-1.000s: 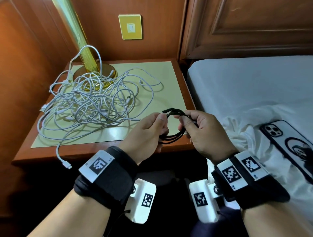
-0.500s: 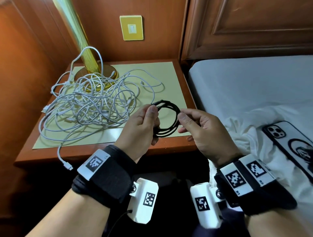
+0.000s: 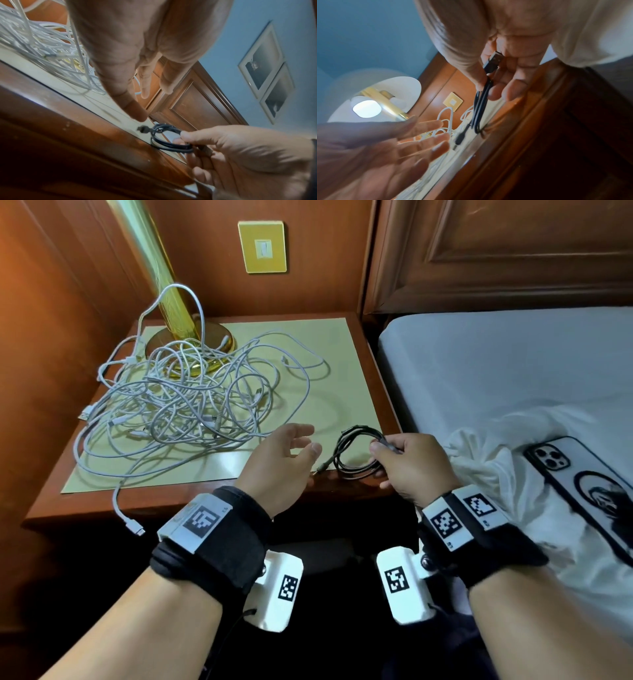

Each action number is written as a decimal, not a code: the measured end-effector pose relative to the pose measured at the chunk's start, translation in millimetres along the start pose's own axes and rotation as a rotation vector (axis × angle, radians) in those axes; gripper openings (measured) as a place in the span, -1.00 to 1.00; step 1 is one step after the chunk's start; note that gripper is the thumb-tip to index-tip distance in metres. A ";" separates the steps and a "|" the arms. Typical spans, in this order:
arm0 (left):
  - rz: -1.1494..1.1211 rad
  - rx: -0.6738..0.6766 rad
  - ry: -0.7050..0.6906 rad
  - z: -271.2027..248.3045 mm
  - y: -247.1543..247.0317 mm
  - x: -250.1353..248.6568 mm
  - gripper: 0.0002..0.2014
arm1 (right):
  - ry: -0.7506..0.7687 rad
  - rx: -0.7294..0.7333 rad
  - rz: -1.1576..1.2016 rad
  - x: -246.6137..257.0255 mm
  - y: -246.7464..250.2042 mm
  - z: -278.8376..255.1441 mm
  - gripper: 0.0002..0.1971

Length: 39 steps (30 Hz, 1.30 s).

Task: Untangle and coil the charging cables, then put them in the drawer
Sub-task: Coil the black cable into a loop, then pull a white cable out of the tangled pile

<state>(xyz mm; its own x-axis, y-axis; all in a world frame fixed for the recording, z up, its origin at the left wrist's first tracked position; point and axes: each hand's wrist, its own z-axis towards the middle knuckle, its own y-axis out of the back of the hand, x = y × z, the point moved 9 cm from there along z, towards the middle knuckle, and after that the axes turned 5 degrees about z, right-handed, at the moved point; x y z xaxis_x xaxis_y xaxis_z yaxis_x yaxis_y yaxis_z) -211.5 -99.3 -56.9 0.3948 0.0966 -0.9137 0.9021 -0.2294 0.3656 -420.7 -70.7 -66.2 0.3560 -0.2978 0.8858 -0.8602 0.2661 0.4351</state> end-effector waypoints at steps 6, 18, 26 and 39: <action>0.241 0.002 -0.009 -0.3 13.8 1.2 -0.66 | -0.095 -0.052 0.029 -8.2 -1.0 9.8 -0.78; 0.547 0.108 -0.075 -3.9 30.0 1.3 -0.67 | -0.070 0.059 -0.375 0.6 3.1 15.3 -0.29; 0.566 0.106 -0.047 -25.8 84.7 12.0 -0.75 | -0.061 0.024 -0.416 27.8 13.3 1.2 -0.30; 0.810 -0.112 0.167 -54.0 216.8 51.0 -0.92 | 0.149 0.228 -0.292 87.4 -58.5 -50.2 -0.61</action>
<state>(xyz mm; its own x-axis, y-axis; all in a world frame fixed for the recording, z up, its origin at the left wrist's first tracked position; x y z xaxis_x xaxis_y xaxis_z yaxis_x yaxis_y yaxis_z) 13.6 -91.7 -14.7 0.9415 0.0876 -0.3255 0.3366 -0.1925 0.9218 -321.0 -66.2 -6.2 0.6320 -0.1902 0.7512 -0.7681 -0.0252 0.6398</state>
